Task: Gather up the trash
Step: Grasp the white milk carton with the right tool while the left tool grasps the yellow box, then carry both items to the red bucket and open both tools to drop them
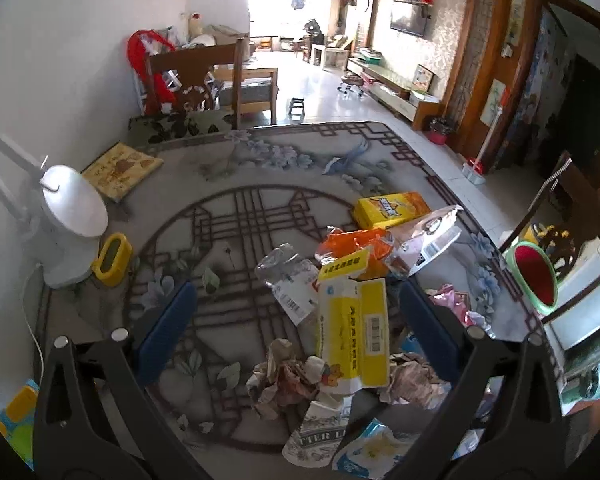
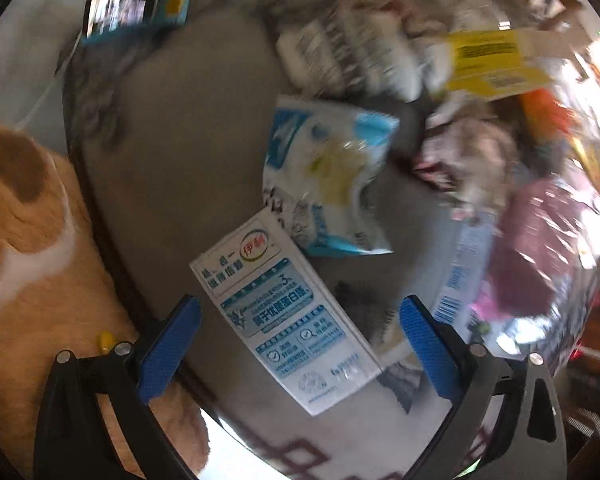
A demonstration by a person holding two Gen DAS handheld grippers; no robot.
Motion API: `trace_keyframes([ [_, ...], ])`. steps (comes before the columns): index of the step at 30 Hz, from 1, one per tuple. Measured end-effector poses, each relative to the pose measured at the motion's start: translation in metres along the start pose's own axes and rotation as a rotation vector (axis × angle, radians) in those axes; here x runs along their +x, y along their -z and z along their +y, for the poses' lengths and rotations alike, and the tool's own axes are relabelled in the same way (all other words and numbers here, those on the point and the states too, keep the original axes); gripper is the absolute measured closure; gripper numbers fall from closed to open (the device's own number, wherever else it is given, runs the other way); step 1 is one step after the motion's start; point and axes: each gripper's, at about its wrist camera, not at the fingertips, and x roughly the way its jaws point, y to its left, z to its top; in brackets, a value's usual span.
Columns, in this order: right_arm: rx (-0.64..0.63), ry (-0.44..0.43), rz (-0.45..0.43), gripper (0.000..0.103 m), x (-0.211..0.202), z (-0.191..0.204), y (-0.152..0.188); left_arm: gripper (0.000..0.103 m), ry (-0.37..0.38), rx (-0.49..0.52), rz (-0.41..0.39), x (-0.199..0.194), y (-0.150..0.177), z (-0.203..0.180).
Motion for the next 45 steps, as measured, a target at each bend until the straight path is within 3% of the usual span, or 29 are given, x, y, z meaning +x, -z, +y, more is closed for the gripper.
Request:
trace_keyframes([
  [2,0.000,-0.018,0.023,0.034,0.010,0.001,-0.001,0.004,-0.002,-0.012,0.002,0.002,0.001,0.003],
  [6,0.038,-0.040,-0.017,0.040,0.004,0.000,0.002,0.004,-0.013,-0.020,0.005,0.010,0.002,0.006],
  [11,0.205,-0.154,-0.246,0.043,-0.063,-0.032,0.024,0.004,0.059,0.000,0.043,0.028,0.006,0.002],
  [15,0.419,-0.188,-0.426,0.043,-0.113,-0.076,0.041,0.016,0.123,0.027,0.121,0.050,0.011,-0.014],
  [19,0.641,-0.100,-0.576,0.043,-0.149,-0.120,0.073,0.025,0.151,0.019,0.192,0.078,0.020,-0.028],
  [24,0.882,0.018,-0.689,0.043,-0.170,-0.152,0.109,0.025,0.141,0.016,0.274,0.111,0.031,-0.044],
  [28,0.950,0.036,-0.715,0.043,-0.173,-0.163,0.114,0.027,0.087,0.034,0.320,0.132,0.041,-0.051],
  [30,0.964,0.036,-0.715,0.043,-0.167,-0.154,0.113,0.036,0.066,0.021,0.338,0.139,0.046,-0.049],
  [34,0.993,0.019,-0.728,0.043,-0.161,-0.161,0.110,0.049,0.065,0.001,0.316,0.137,0.046,-0.044],
  [45,1.011,0.080,-0.827,0.043,-0.181,-0.179,0.125,0.051,0.002,-0.033,0.112,0.072,0.001,-0.055],
])
